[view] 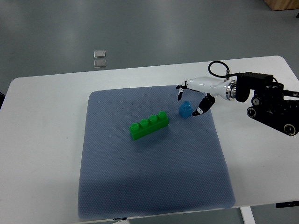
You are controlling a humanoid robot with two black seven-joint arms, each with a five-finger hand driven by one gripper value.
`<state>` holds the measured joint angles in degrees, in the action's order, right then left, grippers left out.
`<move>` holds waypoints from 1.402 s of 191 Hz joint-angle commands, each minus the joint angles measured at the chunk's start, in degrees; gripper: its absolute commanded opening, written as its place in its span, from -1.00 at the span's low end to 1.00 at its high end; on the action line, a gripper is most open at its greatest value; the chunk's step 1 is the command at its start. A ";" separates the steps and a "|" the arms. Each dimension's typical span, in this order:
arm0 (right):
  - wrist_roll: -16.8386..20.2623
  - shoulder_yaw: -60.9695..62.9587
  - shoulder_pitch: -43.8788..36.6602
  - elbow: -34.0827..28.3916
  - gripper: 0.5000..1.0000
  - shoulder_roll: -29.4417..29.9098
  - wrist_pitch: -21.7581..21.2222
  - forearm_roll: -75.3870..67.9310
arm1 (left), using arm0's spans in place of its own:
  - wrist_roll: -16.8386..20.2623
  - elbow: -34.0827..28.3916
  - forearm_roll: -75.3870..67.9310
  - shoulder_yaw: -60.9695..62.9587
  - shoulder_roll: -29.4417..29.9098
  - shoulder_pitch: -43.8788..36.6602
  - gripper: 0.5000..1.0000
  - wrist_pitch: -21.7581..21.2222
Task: Stack blue block on green block with right hand
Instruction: 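Move the right hand down over the small blue block, then close the right hand fingers around the blue block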
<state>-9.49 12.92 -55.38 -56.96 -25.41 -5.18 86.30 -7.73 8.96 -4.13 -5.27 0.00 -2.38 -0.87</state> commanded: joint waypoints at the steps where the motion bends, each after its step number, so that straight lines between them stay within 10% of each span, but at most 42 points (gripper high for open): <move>1: 0.08 -0.18 0.54 1.33 0.68 0.98 0.70 0.01 | 0.00 0.00 0.00 0.00 0.00 0.00 1.00 0.00; 75: 0.79 -0.26 0.62 5.11 0.60 3.79 1.67 0.01 | 0.00 0.00 0.00 0.00 0.00 0.00 1.00 0.00; 118: 0.87 -1.41 0.54 5.37 0.05 3.62 1.49 0.01 | 0.00 0.00 0.00 0.00 0.00 0.00 1.00 0.00; 268: 0.35 -2.02 0.10 3.70 -0.38 3.44 0.79 0.01 | 0.00 0.00 0.00 0.00 0.00 0.00 1.00 0.00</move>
<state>-9.08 11.36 -55.25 -53.31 -21.89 -4.37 86.30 -7.74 8.96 -4.13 -5.27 0.00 -2.38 -0.87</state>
